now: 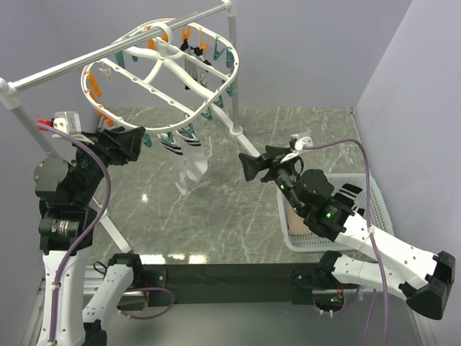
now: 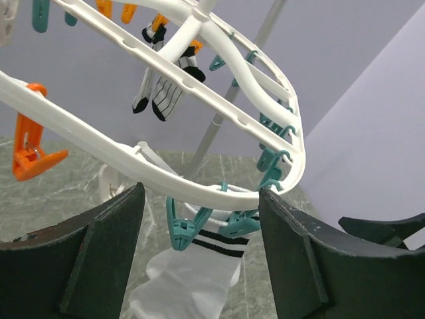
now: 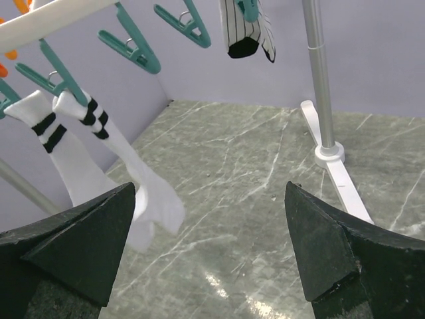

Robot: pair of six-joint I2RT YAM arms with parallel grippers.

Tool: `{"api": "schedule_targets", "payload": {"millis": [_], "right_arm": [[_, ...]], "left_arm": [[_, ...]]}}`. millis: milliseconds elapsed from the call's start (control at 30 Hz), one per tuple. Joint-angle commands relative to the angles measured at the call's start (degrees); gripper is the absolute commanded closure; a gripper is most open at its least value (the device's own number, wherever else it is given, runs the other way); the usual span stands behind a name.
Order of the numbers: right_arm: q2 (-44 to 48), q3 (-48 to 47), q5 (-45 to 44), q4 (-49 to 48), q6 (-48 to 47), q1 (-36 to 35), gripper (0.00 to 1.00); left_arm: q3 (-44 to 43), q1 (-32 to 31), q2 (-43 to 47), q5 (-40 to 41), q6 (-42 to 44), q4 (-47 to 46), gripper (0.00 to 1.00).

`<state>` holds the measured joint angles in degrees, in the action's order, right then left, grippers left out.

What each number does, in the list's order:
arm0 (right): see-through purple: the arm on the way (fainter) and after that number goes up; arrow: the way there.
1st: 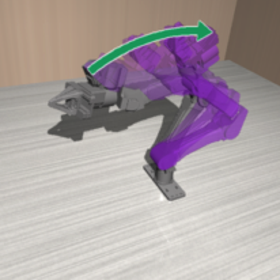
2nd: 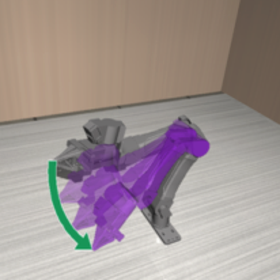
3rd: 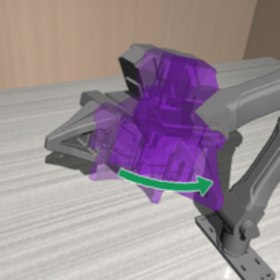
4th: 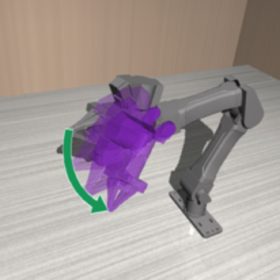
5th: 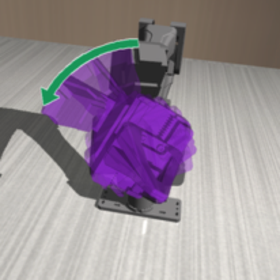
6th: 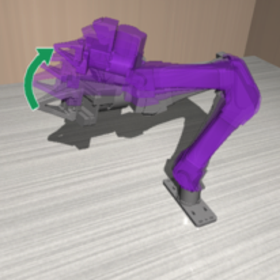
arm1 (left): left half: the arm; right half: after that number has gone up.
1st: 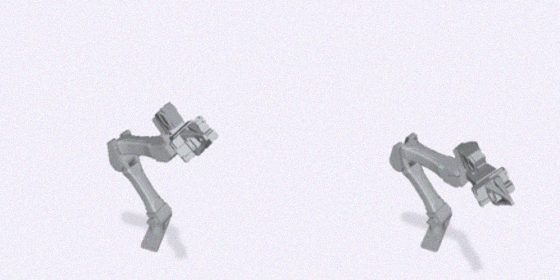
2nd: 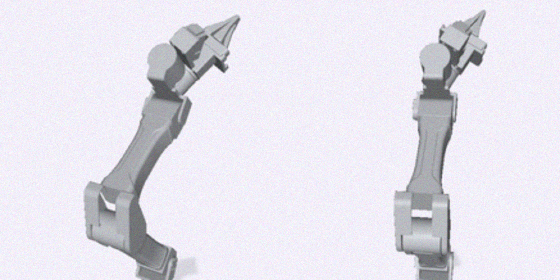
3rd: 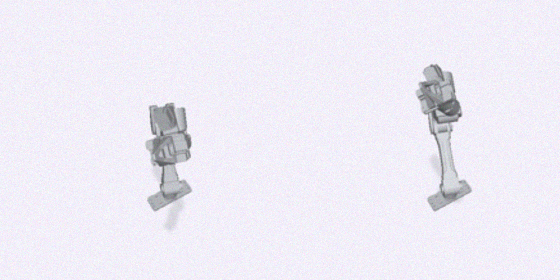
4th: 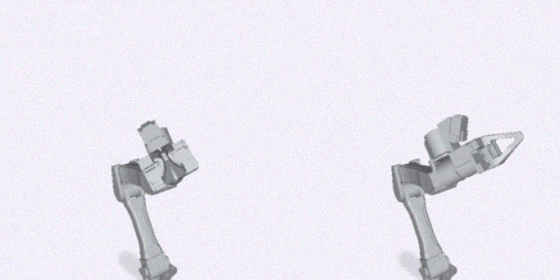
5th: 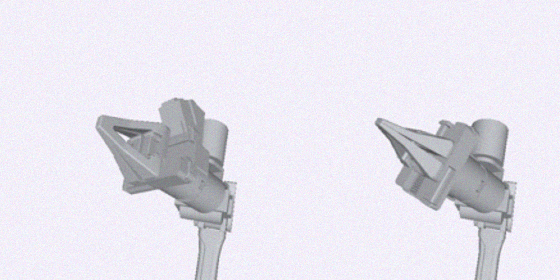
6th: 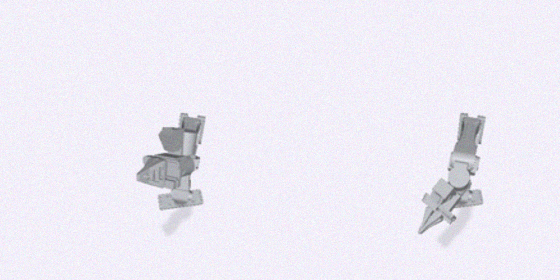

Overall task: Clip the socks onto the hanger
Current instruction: Rotate the hanger at the clothesline.

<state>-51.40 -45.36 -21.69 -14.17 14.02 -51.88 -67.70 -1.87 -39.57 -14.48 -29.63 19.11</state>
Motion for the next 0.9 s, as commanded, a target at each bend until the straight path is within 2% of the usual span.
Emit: {"api": "schedule_targets", "payload": {"millis": [0, 233, 633, 867], "right_arm": [[-0.7, -4.3, -2.3, 0.2, -0.7, -0.2, 0.01], [-1.2, -5.3, -1.6, -1.7, -2.9, -0.2, 0.01], [-4.5, -9.1, 6.3, -6.8, -8.9, -0.2, 0.01], [-7.1, -12.1, 10.5, -7.4, -13.5, -0.4, 0.01]], "left_arm": [[0.6, -0.1, -1.1, -4.3, -0.2, -5.3, 0.26], [1.2, -0.1, -1.2, -9.2, -2.9, -9.4, 0.28], [6.2, -0.3, -1.3, -17.1, -9.8, -20.8, 0.31], [7.9, -3.7, -3.6, -20.7, -11.4, -26.1, 0.32]]}}
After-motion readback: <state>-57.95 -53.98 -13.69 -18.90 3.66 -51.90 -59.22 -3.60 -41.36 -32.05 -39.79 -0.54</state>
